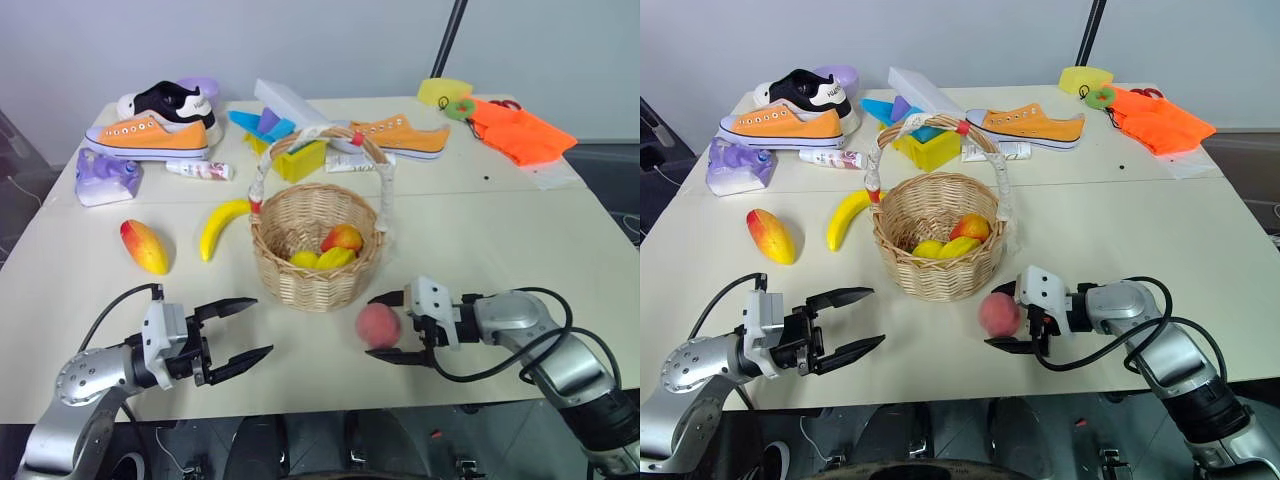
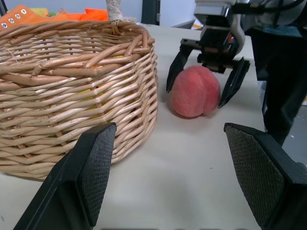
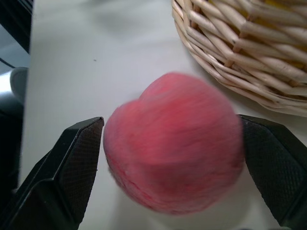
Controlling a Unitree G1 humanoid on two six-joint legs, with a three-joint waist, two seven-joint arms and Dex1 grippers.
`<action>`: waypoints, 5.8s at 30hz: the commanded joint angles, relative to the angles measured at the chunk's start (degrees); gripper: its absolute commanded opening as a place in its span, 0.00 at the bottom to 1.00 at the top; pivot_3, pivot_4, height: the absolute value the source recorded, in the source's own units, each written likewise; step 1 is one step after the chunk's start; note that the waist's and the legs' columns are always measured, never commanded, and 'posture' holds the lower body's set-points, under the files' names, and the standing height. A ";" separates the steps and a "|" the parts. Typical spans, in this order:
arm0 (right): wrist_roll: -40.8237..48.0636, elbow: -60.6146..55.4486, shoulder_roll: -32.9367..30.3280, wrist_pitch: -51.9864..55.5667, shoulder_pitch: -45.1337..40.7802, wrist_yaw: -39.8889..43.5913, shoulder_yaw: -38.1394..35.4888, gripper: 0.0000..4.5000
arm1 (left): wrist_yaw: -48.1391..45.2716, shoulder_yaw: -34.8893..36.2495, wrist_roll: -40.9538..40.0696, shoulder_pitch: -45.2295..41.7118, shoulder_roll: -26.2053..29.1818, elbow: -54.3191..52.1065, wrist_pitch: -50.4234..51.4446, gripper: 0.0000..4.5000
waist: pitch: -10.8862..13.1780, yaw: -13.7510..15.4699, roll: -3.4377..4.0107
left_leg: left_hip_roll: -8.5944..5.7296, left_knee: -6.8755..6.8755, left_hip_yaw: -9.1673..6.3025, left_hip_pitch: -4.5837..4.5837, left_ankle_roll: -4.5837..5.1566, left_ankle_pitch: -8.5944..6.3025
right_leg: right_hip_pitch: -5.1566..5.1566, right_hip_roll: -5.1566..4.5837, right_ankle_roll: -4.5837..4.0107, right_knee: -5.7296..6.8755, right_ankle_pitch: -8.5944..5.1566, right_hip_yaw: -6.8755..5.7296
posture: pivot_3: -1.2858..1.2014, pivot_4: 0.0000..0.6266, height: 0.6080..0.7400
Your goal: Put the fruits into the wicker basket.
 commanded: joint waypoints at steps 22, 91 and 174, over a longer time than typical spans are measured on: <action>24.31 -9.79 8.23 19.78 -24.10 -12.43 -13.77 0.72 | 2.49 3.97 -4.07 -5.12 -1.24 2.42 1.77 0.86 | 0.00 -0.15 -0.02 | 0.08 -0.05 -0.02 0.00 0.00 0.00 | -0.08 0.03 -0.02 0.05 0.00 0.06 | 0.52 0.24 1.00; 20.38 -13.36 7.60 9.09 -7.33 -12.22 -18.90 0.99 | 33.04 6.42 6.33 -13.59 -9.28 3.21 11.98 0.86 | -0.02 0.08 -0.09 | -0.07 0.01 -0.15 0.04 0.15 -0.08 | 0.01 0.01 0.03 0.08 0.04 0.08 | 0.52 0.24 1.00; 15.24 -16.84 7.05 7.64 -1.77 -18.04 -17.82 1.00 | 50.42 3.30 18.52 -39.01 -12.72 11.75 43.35 0.24 | 0.18 1.28 -0.53 | -0.19 0.09 -0.21 0.05 0.11 -0.05 | 0.08 0.12 0.30 0.14 0.19 0.08 | 0.52 0.24 1.00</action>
